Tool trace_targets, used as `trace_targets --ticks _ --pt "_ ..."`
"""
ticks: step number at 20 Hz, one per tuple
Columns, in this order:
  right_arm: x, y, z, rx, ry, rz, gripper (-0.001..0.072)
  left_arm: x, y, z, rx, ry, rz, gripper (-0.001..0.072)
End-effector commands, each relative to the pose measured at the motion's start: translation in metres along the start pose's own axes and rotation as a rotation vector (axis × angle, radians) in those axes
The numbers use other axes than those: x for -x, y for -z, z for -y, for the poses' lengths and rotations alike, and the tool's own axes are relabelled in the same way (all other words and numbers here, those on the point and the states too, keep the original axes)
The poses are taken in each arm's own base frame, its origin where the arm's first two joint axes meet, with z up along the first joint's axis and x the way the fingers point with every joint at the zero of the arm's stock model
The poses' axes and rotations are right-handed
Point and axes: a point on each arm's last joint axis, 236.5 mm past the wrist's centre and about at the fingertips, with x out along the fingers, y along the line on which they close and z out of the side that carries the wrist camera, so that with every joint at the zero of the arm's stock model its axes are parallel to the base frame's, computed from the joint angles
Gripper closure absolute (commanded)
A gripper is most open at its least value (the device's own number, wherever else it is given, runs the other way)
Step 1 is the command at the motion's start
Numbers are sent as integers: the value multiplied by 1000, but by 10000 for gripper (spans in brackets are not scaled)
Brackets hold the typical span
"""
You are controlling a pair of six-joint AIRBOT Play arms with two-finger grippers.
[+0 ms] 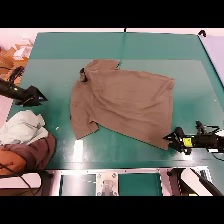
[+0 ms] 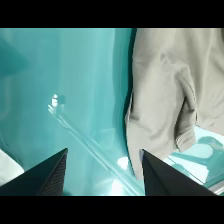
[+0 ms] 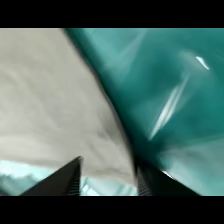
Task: Fold the shirts.
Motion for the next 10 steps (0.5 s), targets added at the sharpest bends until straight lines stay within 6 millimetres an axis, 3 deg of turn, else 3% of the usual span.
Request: trace_targets --ticks 1,3,4,7,8,10 --pt "-17 2 -13 21 -76 -52 466 2 4 -3 22 27 11 185" --pt "-9 -18 -46 61 -196 2 700 2 3 -1 24 37 15 184" --pt "3 -38 -55 83 -200 59 700 2 3 1 25 45 14 184" --pt "65 -116 -68 119 -131 309 702 2 1 6 28 67 23 183" --pt "81 -131 -76 132 -127 344 702 -1 1 7 37 80 25 183" --pt "87 -139 -87 159 -131 331 701 -19 5 17 83 154 34 84"
